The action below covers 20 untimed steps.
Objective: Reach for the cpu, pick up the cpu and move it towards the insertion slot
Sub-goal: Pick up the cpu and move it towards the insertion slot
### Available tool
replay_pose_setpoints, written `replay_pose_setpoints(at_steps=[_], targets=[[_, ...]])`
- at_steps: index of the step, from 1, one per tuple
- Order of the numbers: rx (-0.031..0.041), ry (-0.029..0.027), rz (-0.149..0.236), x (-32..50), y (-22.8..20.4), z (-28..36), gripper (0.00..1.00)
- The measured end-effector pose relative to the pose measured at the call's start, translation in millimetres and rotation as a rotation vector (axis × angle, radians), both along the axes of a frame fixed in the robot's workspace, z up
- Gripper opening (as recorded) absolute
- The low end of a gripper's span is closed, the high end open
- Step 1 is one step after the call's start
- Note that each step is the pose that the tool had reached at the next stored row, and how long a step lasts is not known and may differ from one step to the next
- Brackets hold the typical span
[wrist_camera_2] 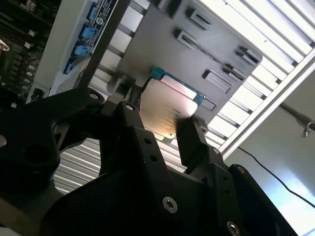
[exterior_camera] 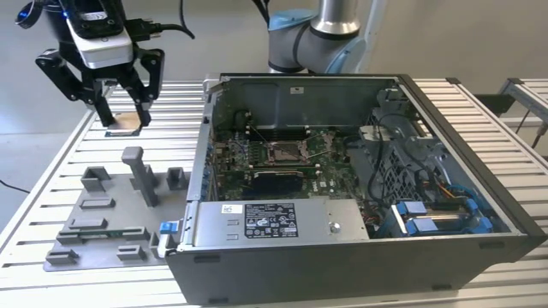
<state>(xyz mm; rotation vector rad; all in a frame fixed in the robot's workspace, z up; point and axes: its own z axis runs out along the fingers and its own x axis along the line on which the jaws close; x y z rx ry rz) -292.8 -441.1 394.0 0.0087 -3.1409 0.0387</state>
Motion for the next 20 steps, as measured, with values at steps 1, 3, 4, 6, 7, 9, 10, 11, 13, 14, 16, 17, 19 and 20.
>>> replay_pose_setpoints(at_steps=[1, 3, 4, 6, 7, 9, 10, 11, 13, 14, 16, 17, 19, 20], targets=[[0.0000, 0.0000, 0.000, 2.8, 0.0, 0.0, 0.00], [0.0000, -0.0001, 0.000, 8.1, 0.0, 0.0, 0.00], [0.0000, 0.0000, 0.000, 10.6, 0.0, 0.0, 0.00], [0.0001, -0.0001, 0.000, 16.1, 0.0, -0.1, 0.00], [0.0001, -0.0001, 0.000, 18.7, 0.0, 0.0, 0.00], [0.0001, -0.0001, 0.000, 23.8, 0.0, 0.0, 0.00], [0.0000, 0.0000, 0.000, 26.5, 0.0, 0.0, 0.00], [0.0001, -0.0001, 0.000, 29.3, 0.0, -0.1, 0.00], [0.0000, 0.0000, 0.000, 35.1, 0.0, 0.0, 0.00], [0.0000, 0.0000, 0.000, 38.5, 0.0, 0.0, 0.00], [0.0001, -0.0001, 0.000, 45.3, 0.0, -0.1, 0.00], [0.0001, -0.0001, 0.000, 48.5, 0.0, 0.0, 0.00], [0.0001, -0.0001, 0.000, 55.3, 0.0, 0.0, 0.00], [0.0000, 0.0000, 0.000, 58.6, 0.0, 0.0, 0.00]])
